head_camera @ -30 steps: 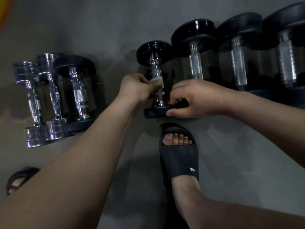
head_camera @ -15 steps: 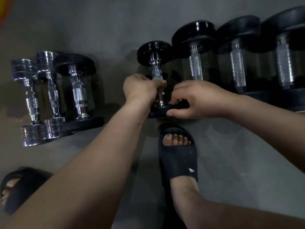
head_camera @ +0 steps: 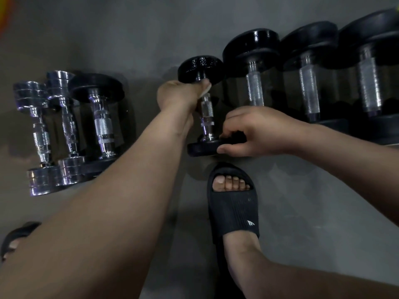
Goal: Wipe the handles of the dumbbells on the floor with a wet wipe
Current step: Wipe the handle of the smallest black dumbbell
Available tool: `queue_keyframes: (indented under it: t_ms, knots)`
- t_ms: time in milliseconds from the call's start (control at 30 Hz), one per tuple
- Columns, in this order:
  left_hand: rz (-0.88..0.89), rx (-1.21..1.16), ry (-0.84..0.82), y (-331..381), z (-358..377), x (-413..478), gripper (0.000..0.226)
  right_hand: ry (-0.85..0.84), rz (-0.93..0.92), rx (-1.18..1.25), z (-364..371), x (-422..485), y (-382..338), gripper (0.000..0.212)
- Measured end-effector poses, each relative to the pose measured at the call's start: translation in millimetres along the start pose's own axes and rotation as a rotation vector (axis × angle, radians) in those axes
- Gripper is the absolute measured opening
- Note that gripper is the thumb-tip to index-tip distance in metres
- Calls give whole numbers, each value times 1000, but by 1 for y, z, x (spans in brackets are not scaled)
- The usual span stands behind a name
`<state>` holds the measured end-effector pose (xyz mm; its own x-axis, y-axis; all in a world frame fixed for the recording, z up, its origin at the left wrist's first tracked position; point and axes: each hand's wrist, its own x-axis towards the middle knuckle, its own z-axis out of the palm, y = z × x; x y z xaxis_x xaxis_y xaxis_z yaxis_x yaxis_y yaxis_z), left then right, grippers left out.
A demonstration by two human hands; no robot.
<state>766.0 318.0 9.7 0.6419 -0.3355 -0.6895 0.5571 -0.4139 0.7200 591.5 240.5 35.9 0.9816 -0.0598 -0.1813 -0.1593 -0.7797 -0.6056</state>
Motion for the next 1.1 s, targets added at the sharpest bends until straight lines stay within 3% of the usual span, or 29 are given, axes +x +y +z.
queue_keyframes:
  t_ms: [167, 267, 500, 767, 967, 1100]
  knots:
    - [-8, 61, -159, -11, -16, -2, 42, 9, -3, 18, -1, 0, -1, 36]
    - [40, 211, -213, -18, -23, -5, 49, 6, 5, 9, -1, -1, -1, 37]
    - [94, 647, -342, -34, -41, -27, 42, -10, 13, -38, -1, 0, -4, 43]
    - [119, 893, -300, -16, -37, -32, 42, -5, 32, -81, -1, 0, -3, 45]
    - [164, 737, -106, -24, -39, -38, 43, 1, 41, -87, -1, 0, -4, 47]
    - [153, 762, -137, -31, -33, -44, 44, -8, 44, -88, -1, -1, -4, 48]
